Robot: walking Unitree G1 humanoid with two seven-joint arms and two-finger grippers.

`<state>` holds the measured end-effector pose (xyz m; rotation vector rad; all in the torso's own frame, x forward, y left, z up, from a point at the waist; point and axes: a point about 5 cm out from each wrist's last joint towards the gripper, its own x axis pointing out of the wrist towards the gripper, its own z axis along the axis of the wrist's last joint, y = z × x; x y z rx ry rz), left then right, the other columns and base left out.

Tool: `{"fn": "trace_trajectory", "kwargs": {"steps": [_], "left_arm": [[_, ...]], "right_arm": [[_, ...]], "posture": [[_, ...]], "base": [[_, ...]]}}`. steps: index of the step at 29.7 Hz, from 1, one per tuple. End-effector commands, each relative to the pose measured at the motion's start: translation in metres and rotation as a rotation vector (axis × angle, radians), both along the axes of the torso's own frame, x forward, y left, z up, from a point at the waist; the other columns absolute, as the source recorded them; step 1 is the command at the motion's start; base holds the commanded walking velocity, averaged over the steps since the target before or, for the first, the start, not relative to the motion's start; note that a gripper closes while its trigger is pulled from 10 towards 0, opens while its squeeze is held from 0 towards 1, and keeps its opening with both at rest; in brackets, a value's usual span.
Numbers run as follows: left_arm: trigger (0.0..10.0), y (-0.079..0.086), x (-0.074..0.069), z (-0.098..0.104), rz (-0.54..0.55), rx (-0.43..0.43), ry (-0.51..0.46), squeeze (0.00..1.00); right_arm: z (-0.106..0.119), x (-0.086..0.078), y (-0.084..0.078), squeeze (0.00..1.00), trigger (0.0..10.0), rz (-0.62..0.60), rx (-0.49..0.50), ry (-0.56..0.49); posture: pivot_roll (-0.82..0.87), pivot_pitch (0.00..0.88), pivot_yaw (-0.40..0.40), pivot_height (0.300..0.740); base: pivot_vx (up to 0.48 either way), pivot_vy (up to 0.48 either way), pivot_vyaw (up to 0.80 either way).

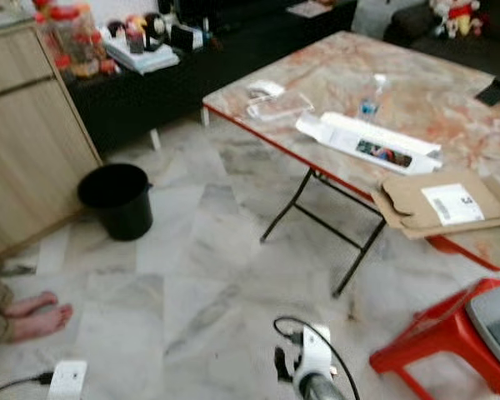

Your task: Picking trash to rubbish bin

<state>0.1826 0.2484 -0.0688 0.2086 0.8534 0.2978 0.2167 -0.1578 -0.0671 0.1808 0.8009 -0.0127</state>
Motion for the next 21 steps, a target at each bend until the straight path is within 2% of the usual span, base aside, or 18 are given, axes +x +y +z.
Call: {"fn": "trace_trajectory", "kwargs": {"steps": [1, 21], "left_arm": [[10.0, -0.0064, -0.0059, -0.0051, 0.015, -0.022, 0.021, 0.00], [10.0, -0.0025, -0.0064, -0.0040, 0.027, -0.015, 0.015, 0.00]], "right_arm": [[-0.0025, -0.0053, -0.0113, 0.00, 10.0, -0.016, -0.025, 0.019], [-0.0017, -0.0039, -0.0096, 0.00, 10.0, -0.016, -0.012, 0.012]], "posture": [[0.06, 0.140, -0.004, 0.740], [0.07, 0.147, -0.001, 0.740]], "base": [[0.307, 0.000, 0.00], [0.308, 0.000, 0.00]]}}
